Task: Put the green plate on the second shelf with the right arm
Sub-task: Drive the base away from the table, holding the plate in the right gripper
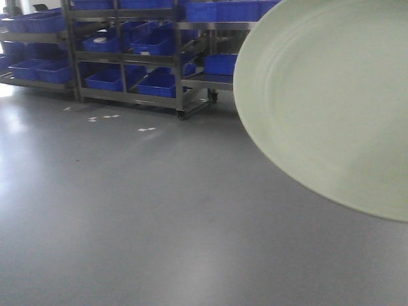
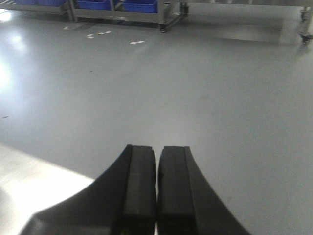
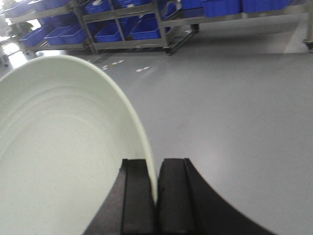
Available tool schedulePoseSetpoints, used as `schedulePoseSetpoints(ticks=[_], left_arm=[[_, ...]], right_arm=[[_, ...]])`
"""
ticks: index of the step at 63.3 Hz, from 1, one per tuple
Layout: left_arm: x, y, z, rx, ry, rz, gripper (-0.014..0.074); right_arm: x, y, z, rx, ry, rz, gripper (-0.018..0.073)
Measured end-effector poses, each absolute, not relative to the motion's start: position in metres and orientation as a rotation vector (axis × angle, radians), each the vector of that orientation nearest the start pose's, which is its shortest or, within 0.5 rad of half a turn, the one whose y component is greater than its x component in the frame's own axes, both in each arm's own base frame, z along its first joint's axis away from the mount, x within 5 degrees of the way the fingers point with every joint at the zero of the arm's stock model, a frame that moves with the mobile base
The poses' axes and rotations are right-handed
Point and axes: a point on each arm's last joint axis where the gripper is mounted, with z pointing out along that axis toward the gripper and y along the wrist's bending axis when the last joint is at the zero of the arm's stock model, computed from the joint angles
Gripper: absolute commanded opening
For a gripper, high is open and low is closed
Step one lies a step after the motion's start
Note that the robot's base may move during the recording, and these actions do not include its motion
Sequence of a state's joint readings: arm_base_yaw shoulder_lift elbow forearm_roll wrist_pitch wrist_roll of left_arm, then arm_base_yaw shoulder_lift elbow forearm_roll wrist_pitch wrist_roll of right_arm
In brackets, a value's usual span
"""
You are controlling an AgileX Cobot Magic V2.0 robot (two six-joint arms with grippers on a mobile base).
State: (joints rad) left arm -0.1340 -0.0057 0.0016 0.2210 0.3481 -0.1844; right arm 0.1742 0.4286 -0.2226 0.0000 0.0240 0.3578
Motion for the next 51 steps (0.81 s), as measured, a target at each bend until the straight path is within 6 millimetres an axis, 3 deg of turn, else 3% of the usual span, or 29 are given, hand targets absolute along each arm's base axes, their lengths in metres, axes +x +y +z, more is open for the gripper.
schedulePoseSetpoints(ticks=[51], left_arm=[[0.0534,-0.0003,0.1823,0.091,1.817,-0.01,0.0125]], right_arm=[[0.0993,0.0175,0.2546,0.159,1.722,0.394,0.0054]])
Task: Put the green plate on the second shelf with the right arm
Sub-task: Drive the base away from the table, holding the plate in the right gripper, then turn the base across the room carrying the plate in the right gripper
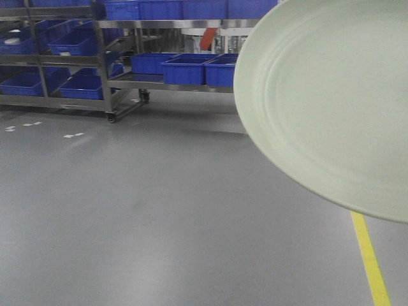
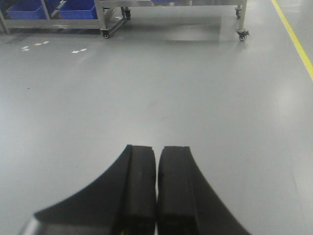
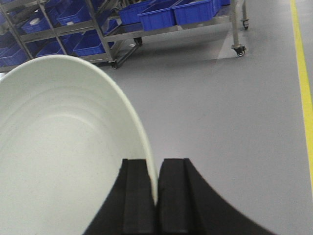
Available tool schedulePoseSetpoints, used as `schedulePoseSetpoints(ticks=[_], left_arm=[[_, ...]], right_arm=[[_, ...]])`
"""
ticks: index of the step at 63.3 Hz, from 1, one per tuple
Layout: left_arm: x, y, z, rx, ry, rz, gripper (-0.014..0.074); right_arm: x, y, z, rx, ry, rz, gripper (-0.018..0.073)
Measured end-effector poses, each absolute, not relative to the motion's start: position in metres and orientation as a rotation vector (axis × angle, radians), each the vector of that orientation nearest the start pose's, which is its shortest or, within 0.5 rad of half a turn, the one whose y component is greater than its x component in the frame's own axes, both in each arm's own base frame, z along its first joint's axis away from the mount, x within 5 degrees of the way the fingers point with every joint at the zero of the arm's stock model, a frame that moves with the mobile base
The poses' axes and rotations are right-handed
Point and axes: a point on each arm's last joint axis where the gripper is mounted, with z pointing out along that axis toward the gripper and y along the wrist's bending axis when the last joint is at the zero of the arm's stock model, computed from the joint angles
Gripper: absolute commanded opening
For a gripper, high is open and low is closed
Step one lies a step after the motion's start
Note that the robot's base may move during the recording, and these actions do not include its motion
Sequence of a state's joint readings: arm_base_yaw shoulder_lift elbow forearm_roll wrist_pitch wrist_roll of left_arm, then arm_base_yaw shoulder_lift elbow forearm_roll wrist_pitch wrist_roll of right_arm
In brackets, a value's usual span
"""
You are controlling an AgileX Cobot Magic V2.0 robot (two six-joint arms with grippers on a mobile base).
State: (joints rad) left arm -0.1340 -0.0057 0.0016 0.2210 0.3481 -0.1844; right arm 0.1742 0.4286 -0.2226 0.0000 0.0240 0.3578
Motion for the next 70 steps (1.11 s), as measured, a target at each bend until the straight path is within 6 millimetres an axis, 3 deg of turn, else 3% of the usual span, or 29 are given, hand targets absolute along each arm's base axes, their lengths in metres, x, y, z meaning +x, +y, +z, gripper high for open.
schedulePoseSetpoints(ticks=[70], left_arm=[[0.0534,-0.0003,0.1823,0.091,1.817,-0.01,0.0125]], right_arm=[[0.0993,0.0175,0.2546,0.159,1.722,0.394,0.0054]])
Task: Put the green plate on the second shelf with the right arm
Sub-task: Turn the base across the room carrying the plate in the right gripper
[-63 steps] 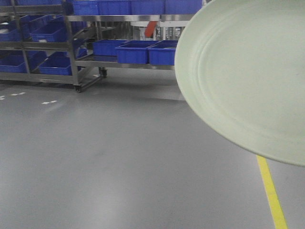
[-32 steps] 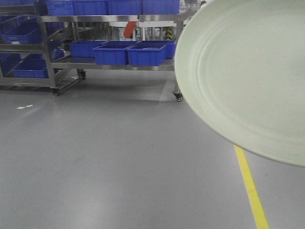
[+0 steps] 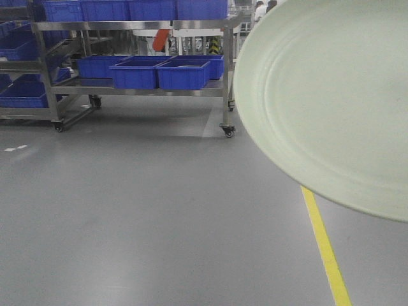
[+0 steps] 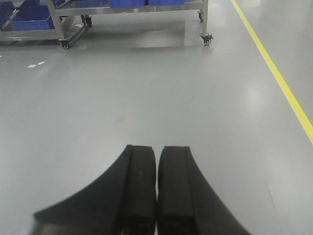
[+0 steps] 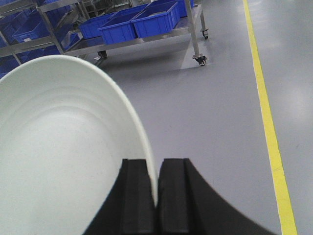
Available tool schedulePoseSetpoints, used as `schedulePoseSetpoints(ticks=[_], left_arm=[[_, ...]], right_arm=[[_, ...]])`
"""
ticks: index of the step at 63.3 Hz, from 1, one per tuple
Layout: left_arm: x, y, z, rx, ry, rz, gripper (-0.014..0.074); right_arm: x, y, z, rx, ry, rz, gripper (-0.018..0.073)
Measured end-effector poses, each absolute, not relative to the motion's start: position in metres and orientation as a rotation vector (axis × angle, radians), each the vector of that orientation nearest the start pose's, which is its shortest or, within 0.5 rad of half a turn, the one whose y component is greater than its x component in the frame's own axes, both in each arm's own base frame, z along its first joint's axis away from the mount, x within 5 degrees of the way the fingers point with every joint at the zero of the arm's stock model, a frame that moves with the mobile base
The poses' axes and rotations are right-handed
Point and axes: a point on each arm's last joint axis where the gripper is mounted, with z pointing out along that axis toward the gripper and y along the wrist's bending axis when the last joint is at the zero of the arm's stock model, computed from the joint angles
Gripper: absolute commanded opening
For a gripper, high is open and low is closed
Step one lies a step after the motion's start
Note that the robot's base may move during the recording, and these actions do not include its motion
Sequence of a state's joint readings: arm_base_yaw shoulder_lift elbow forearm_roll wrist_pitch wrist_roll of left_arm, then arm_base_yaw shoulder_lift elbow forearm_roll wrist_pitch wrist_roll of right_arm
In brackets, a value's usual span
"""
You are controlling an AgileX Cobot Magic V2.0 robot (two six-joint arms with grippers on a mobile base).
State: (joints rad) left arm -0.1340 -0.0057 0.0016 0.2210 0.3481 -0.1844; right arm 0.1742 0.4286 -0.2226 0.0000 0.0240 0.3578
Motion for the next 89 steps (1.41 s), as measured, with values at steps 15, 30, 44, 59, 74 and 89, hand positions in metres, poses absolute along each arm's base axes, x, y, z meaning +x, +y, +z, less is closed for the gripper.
schedulePoseSetpoints(ticks=[15,30,44,59,74,89], left_arm=[[0.0534,-0.0003,0.1823,0.091,1.817,-0.01,0.0125],[0.0534,-0.0003,0.1823,0.091,1.817,-0.01,0.0125],[0.0534,-0.0003,0.1823,0.091,1.817,-0.01,0.0125],[0.0534,-0.0003,0.1823,0.091,1.817,-0.01,0.0125],[0.0534,-0.0003,0.1823,0.091,1.817,-0.01,0.0125],[0.0534,-0.0003,0.1823,0.091,1.817,-0.01,0.0125]], right_arm=[[0.0993,0.0175,0.2546,0.159,1.722,0.394,0.0054],[0.0993,0.0175,0.2546,0.159,1.722,0.394,0.0054],[0.0993,0.0175,0.2546,0.159,1.722,0.394,0.0054],[0.0993,0.0175,0.2546,0.159,1.722,0.394,0.0054],[0.0993,0.0175,0.2546,0.159,1.722,0.394,0.0054],[0.0993,0.0175,0.2546,0.159,1.722,0.394,0.0054]])
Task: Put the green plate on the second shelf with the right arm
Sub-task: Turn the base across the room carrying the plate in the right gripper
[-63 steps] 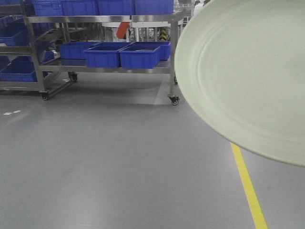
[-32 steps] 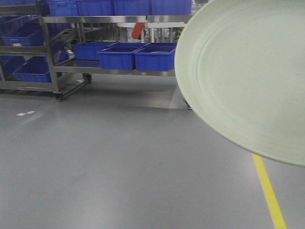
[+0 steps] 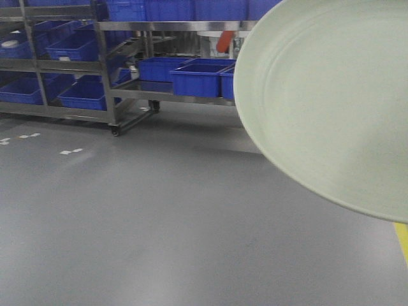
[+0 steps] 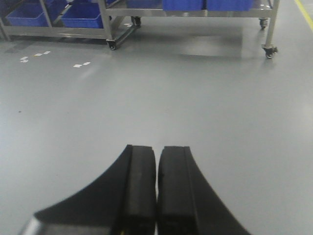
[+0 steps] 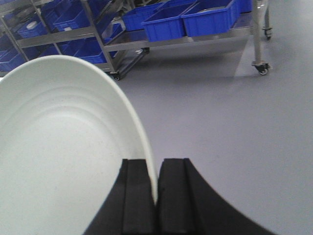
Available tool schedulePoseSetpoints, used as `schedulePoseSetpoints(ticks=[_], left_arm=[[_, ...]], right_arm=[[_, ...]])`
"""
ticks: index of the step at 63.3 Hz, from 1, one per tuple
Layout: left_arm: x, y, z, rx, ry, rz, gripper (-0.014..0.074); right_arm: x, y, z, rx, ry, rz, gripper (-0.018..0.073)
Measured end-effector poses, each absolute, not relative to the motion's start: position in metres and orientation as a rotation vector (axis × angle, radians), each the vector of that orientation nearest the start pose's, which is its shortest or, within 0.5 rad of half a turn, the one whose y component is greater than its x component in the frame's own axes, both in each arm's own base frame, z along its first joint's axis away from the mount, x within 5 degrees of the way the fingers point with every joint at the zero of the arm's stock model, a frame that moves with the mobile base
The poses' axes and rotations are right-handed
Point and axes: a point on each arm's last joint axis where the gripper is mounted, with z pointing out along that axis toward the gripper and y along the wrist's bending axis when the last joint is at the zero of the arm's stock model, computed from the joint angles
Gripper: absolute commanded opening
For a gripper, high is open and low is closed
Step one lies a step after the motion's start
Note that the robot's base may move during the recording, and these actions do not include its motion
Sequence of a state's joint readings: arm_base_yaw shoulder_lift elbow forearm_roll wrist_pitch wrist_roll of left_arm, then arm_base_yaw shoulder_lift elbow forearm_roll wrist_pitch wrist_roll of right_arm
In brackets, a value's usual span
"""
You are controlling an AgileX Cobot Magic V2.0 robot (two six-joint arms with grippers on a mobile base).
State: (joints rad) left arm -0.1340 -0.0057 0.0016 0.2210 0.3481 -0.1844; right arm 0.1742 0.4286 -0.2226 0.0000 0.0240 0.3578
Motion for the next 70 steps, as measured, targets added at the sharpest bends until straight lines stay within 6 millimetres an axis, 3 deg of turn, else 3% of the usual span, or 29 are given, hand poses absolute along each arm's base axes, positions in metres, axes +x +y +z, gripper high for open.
schedulePoseSetpoints(ticks=[70], left_arm=[[0.0534,-0.0003,0.1823,0.091,1.817,-0.01,0.0125]], right_arm=[[0.0993,0.0175,0.2546,0.159,1.722,0.394,0.0054]])
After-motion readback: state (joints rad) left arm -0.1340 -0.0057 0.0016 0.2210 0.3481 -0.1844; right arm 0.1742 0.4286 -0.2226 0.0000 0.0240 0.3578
